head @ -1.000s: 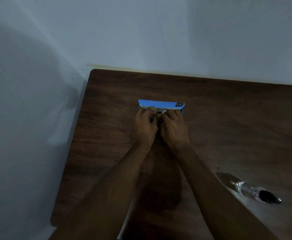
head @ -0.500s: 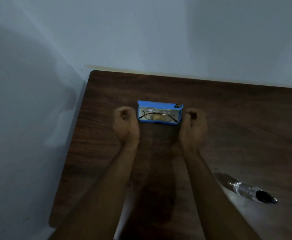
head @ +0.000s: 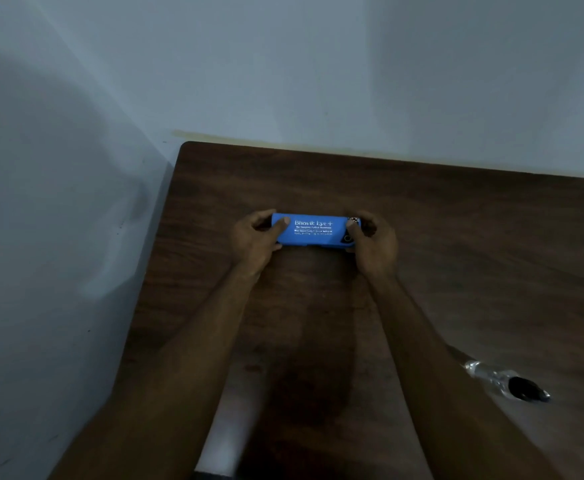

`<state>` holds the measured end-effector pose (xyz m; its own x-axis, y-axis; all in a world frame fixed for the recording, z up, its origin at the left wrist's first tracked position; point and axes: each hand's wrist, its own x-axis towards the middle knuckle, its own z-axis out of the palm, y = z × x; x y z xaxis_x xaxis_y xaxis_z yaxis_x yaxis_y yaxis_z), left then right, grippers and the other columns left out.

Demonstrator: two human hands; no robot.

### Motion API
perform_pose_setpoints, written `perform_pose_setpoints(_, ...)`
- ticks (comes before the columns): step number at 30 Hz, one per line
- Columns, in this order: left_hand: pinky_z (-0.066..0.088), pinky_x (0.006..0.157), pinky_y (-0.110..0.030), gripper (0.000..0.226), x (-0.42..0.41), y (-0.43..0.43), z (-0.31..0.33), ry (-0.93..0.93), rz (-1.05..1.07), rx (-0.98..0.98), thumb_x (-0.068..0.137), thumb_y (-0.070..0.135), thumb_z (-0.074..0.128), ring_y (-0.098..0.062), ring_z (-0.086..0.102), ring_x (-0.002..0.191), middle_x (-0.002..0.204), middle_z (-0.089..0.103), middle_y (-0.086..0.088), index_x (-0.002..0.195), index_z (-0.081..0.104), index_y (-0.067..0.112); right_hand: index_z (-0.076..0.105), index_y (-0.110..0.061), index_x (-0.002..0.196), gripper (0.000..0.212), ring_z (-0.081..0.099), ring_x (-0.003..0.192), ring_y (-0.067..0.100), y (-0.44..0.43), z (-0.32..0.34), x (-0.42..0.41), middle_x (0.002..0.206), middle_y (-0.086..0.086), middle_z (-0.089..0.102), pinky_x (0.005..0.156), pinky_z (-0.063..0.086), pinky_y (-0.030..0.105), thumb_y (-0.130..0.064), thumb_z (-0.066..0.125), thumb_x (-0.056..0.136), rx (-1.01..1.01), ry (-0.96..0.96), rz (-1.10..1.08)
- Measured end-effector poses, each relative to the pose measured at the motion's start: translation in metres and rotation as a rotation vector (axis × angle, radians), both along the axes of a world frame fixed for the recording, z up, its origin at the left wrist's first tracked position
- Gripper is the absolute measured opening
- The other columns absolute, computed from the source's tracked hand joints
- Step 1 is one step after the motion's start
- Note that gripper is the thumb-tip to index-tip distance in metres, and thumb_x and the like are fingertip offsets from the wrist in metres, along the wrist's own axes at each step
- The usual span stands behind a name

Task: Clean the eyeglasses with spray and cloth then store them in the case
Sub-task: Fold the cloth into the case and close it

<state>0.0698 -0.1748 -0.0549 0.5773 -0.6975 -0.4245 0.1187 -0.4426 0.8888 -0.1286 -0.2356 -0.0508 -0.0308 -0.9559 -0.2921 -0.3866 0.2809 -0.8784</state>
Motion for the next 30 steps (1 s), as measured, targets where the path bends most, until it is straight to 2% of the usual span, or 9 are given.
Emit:
perform_pose_setpoints(2, 0.067, 0.064, -0.028, 0.047, 0.000, 0.003, -0.005, -0.037, -0.014, -0.026, 0.091, 0.018, 0.084, -0.020, 0.075, 0.101, 0.126, 0.073, -0.014, 0.133, 0.069, 0.005, 0.065, -0.009, 0.133, 0.036, 0.065, 0.114, 0.018, 0.002, -0.001, -0.003, 0.132, 0.009, 0.067, 0.066, 0.059, 0.016, -0.020, 0.068, 0.099, 0.002, -0.032, 0.008)
perform_pose_setpoints(7, 0.066, 0.067, -0.028, 0.048, -0.002, 0.009, -0.016, -0.107, -0.032, -0.067, 0.091, 0.023, 0.084, -0.017, 0.075, 0.108, 0.122, 0.075, -0.009, 0.135, 0.069, 0.010, 0.063, -0.010, 0.136, 0.041, 0.065, 0.119, 0.023, -0.002, -0.008, -0.003, 0.133, 0.009, 0.067, 0.073, 0.059, 0.015, -0.015, 0.071, 0.096, -0.012, -0.039, 0.000)
perform_pose_setpoints(10, 0.068, 0.073, -0.037, 0.049, -0.001, 0.010, -0.021, -0.184, -0.064, -0.075, 0.092, 0.027, 0.082, -0.023, 0.074, 0.113, 0.125, 0.074, -0.008, 0.136, 0.069, 0.011, 0.064, -0.012, 0.136, 0.042, 0.066, 0.117, 0.022, -0.002, -0.011, -0.002, 0.131, 0.008, 0.068, 0.091, 0.061, 0.042, -0.016, 0.073, 0.095, -0.012, -0.045, -0.013)
perform_pose_setpoints(11, 0.068, 0.079, -0.043, 0.048, -0.001, 0.011, -0.022, -0.212, -0.069, -0.075, 0.092, 0.028, 0.082, -0.024, 0.073, 0.115, 0.127, 0.073, -0.009, 0.136, 0.069, 0.011, 0.064, -0.012, 0.135, 0.042, 0.067, 0.115, 0.022, -0.002, -0.012, -0.002, 0.130, 0.007, 0.068, 0.092, 0.061, 0.047, -0.016, 0.074, 0.095, -0.017, -0.048, -0.008)
perform_pose_setpoints(13, 0.064, 0.089, -0.051, 0.047, 0.000, 0.012, -0.025, -0.244, -0.073, -0.072, 0.093, 0.029, 0.081, -0.025, 0.071, 0.117, 0.130, 0.072, -0.009, 0.136, 0.070, 0.012, 0.066, -0.014, 0.133, 0.041, 0.068, 0.110, 0.022, -0.002, -0.013, -0.002, 0.127, 0.006, 0.069, 0.087, 0.061, 0.050, -0.015, 0.075, 0.093, -0.026, -0.059, -0.007)
perform_pose_setpoints(15, 0.062, 0.094, -0.054, 0.048, -0.002, 0.013, -0.026, -0.236, -0.069, -0.068, 0.094, 0.031, 0.081, -0.025, 0.070, 0.119, 0.131, 0.071, -0.009, 0.137, 0.069, 0.014, 0.067, -0.013, 0.131, 0.039, 0.069, 0.109, 0.024, -0.002, -0.013, -0.002, 0.124, 0.006, 0.070, 0.083, 0.062, 0.051, -0.014, 0.076, 0.093, -0.028, -0.077, -0.017)
perform_pose_setpoints(21, 0.063, 0.095, -0.048, 0.052, -0.005, 0.014, -0.023, -0.264, -0.061, -0.047, 0.095, 0.036, 0.078, -0.021, 0.072, 0.117, 0.132, 0.072, -0.006, 0.141, 0.065, 0.017, 0.070, -0.013, 0.125, 0.033, 0.071, 0.106, 0.023, 0.000, -0.019, 0.004, 0.120, 0.006, 0.072, 0.086, 0.062, 0.048, -0.016, 0.076, 0.093, -0.043, -0.083, -0.055)
perform_pose_setpoints(26, 0.064, 0.094, -0.047, 0.053, -0.008, 0.015, -0.017, -0.252, -0.011, -0.032, 0.094, 0.035, 0.078, -0.022, 0.074, 0.115, 0.132, 0.073, -0.009, 0.141, 0.065, 0.013, 0.068, -0.013, 0.125, 0.036, 0.070, 0.104, 0.014, 0.005, -0.021, 0.008, 0.118, 0.002, 0.072, 0.084, 0.062, 0.028, -0.020, 0.079, 0.091, -0.058, -0.085, -0.115)
perform_pose_setpoints(30, 0.065, 0.091, -0.048, 0.041, -0.009, 0.001, -0.007, -0.230, 0.131, -0.083, 0.095, 0.027, 0.080, -0.018, 0.076, 0.109, 0.120, 0.078, -0.008, 0.130, 0.073, 0.009, 0.067, -0.009, 0.118, 0.031, 0.071, 0.101, 0.019, 0.001, -0.014, 0.028, 0.112, 0.005, 0.072, 0.087, 0.062, 0.037, -0.018, 0.078, 0.091, -0.069, -0.111, -0.200)
